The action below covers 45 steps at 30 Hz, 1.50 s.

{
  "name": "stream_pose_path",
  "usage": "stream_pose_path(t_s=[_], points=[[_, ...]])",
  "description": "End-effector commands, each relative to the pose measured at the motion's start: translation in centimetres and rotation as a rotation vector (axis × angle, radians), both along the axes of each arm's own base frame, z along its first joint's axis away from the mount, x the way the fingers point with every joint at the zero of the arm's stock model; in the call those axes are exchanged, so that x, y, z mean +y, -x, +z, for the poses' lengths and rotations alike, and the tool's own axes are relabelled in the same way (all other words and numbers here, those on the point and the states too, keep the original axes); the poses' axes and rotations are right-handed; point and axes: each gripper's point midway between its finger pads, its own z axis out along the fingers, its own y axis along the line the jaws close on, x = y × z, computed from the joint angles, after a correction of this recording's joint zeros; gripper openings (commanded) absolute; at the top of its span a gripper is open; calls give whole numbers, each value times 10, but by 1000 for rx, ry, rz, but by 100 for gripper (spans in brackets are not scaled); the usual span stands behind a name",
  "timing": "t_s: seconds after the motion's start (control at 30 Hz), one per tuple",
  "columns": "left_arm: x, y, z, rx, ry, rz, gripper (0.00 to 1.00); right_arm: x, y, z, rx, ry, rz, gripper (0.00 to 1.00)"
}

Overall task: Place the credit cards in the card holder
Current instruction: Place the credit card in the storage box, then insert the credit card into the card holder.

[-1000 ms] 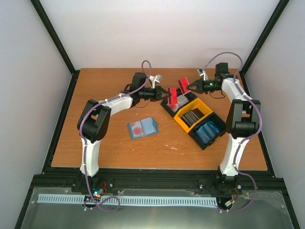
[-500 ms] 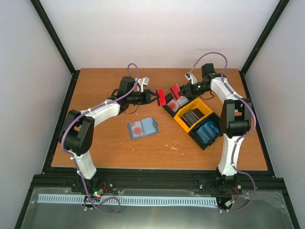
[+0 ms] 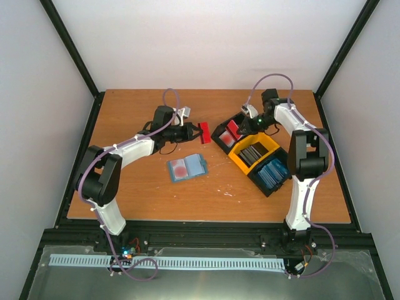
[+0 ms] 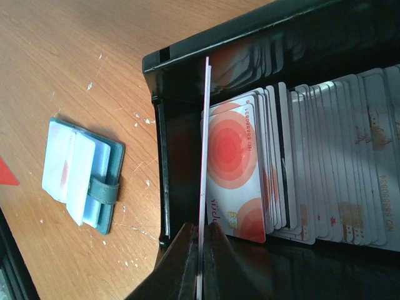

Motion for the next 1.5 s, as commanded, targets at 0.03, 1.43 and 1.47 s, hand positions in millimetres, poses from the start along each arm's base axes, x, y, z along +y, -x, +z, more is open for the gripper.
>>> stream_pose_path(t_s=[0.03,1.43,1.47], points=[[2,-12,30,-98,2,12,1,12,12,-6,7,49,67,4],[33,108,111,-327,272,-94,1,157,170,185,-255,-703,221,27],[33,108,113,-329,279,-94,1,156,173,184,-252,-702,222,27]])
